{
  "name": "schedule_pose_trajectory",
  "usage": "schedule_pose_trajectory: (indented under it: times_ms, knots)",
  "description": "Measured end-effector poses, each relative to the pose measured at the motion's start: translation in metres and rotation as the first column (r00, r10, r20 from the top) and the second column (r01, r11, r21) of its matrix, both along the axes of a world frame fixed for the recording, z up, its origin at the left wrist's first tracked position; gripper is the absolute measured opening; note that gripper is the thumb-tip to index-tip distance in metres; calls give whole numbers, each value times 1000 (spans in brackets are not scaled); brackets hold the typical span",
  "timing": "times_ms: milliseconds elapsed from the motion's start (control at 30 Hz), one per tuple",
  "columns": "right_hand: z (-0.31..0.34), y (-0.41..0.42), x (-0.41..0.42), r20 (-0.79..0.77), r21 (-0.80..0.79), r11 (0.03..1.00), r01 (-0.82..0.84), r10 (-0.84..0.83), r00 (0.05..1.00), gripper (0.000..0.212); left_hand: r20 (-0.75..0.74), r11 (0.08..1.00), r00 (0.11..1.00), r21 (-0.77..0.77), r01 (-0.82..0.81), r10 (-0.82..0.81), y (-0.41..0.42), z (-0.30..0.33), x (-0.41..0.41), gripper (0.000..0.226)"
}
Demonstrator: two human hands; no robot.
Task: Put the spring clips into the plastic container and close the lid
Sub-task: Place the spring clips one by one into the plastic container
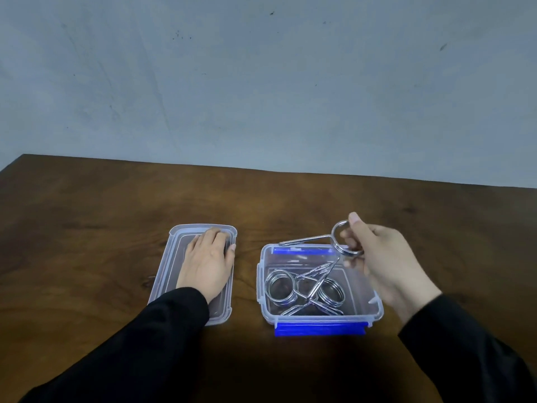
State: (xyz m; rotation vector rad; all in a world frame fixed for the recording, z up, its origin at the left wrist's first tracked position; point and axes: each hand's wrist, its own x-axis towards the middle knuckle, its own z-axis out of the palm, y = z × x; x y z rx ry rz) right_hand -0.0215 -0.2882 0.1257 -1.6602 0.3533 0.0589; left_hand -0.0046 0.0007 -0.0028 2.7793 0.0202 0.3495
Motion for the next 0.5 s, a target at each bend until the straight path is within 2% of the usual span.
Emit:
schedule_pose_trajectory:
  times_ms: [67, 200, 333, 500]
  knots:
    - [-10, 4, -9, -83, 79, 997, 5, 1, 997, 43, 2, 1000, 1000, 0, 1, -1, 0, 0, 0, 25]
    - [-33, 10, -17, -166, 50, 999, -4, 12, 986, 38, 9, 1000, 1000, 0, 1, -1, 0, -2, 0, 21]
    - [-48, 14, -17, -193, 6, 1000, 7, -6, 981, 35, 2, 1000, 1000, 2, -5, 5, 2, -4, 0, 22]
    - [-52, 14, -11, -231, 88, 994, 68, -46, 972, 30, -8, 1000, 1000, 8, -10, 10, 2, -5, 1, 21]
